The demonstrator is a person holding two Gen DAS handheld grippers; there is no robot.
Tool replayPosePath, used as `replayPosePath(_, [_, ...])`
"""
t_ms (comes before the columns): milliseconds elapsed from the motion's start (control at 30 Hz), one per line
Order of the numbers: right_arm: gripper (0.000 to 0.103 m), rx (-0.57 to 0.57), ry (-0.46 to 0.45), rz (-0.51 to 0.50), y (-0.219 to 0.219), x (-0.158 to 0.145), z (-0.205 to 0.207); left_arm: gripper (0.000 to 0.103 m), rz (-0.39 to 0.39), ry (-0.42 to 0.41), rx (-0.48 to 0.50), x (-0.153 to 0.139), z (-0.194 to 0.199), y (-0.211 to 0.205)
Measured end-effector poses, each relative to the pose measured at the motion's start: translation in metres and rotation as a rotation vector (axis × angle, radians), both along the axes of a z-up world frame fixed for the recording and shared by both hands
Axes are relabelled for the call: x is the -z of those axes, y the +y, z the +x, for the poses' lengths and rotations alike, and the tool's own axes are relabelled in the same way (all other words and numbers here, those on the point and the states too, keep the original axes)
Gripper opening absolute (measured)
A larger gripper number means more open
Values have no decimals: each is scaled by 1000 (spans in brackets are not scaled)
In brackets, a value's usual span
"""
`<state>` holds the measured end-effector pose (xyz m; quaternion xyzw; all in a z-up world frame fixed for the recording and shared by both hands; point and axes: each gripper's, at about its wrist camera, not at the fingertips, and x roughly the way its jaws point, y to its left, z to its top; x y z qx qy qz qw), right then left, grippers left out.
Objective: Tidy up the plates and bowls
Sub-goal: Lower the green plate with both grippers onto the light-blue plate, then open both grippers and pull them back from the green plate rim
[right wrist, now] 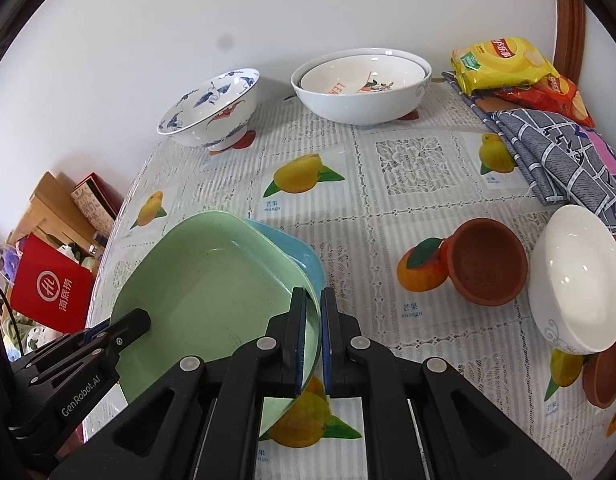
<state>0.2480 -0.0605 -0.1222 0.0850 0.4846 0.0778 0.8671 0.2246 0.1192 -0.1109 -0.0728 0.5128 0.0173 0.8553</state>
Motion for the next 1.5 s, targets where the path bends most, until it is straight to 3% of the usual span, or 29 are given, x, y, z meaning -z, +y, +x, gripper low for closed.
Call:
replayPosePath(967, [10, -42, 46, -66, 12, 29, 42, 11, 14, 29, -11, 21, 34, 3])
replayPosePath(1033, [14, -52, 51, -62, 13, 29, 42, 12, 17, 31, -12, 21, 32, 3])
replayPosePath(1167, [17, -55, 55, -57, 12, 28, 39, 27, 3, 58, -20, 24, 27, 7])
replayPosePath(1267, [26, -43, 46, -37, 9, 22, 33, 27, 7, 61, -33, 24, 19, 11])
replayPosePath(1500, [27, -42, -2, -41, 4, -1, 7, 31, 13, 37, -42, 6, -1, 9])
